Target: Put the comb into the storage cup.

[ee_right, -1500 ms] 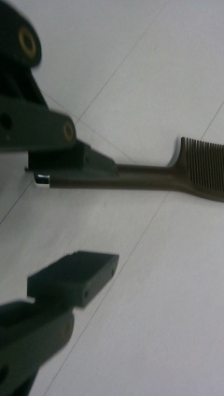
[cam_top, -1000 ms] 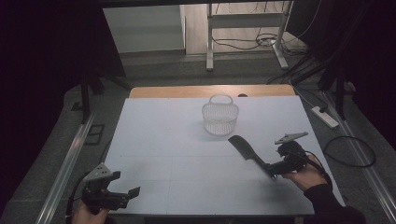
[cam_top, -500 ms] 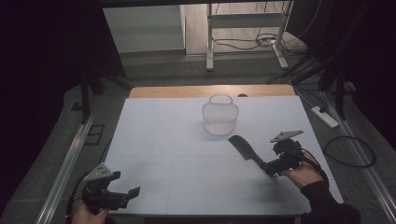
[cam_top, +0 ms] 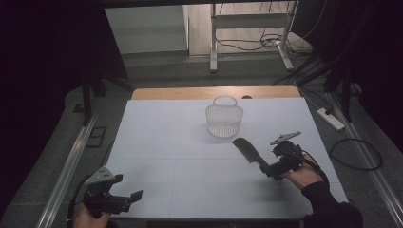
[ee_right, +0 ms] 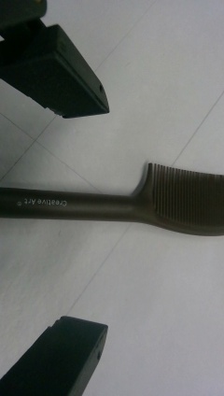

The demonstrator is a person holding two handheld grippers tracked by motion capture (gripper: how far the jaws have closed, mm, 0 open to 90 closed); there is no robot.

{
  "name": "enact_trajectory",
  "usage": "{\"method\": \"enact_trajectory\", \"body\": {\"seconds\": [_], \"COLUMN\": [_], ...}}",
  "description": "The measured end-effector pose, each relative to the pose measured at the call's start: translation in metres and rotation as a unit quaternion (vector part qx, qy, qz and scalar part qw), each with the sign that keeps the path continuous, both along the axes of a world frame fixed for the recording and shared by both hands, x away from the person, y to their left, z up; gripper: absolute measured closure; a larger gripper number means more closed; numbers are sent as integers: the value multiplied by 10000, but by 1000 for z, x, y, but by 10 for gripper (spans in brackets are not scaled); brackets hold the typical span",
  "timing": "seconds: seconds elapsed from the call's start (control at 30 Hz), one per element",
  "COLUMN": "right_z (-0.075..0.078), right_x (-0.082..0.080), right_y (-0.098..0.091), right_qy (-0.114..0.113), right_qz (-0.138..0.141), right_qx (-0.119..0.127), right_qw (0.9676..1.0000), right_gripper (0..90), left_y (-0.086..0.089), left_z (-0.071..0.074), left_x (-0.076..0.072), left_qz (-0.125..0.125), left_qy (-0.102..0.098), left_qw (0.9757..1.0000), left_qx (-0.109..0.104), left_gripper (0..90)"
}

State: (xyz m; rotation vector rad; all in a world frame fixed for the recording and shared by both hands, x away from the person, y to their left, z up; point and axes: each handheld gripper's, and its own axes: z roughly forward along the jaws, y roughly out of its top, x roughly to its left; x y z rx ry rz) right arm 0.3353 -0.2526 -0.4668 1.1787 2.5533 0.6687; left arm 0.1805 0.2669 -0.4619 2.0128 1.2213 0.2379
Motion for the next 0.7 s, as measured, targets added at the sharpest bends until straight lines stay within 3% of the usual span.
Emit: {"method": "enact_trajectory", "body": {"seconds": [0.27,0.5,0.7], "right_z": [-16,-27,-37], "right_x": [4,6,8], "right_y": [3,5,5], "right_qy": [205,231,438], "right_qz": [60,128,115], "right_qx": [-253,-441,-530], "right_qw": [9995,9987,9976], "right_gripper": [0,0,0], "left_y": [0,0,0], "left_z": [0,0,0], "left_x": [0,0,0], "left_qz": [-5,-7,-10], "left_qy": [-4,-3,-1], "left_qw": [10000,10000,10000], "left_qx": [1,1,5], "left_gripper": [27,27,28]}}
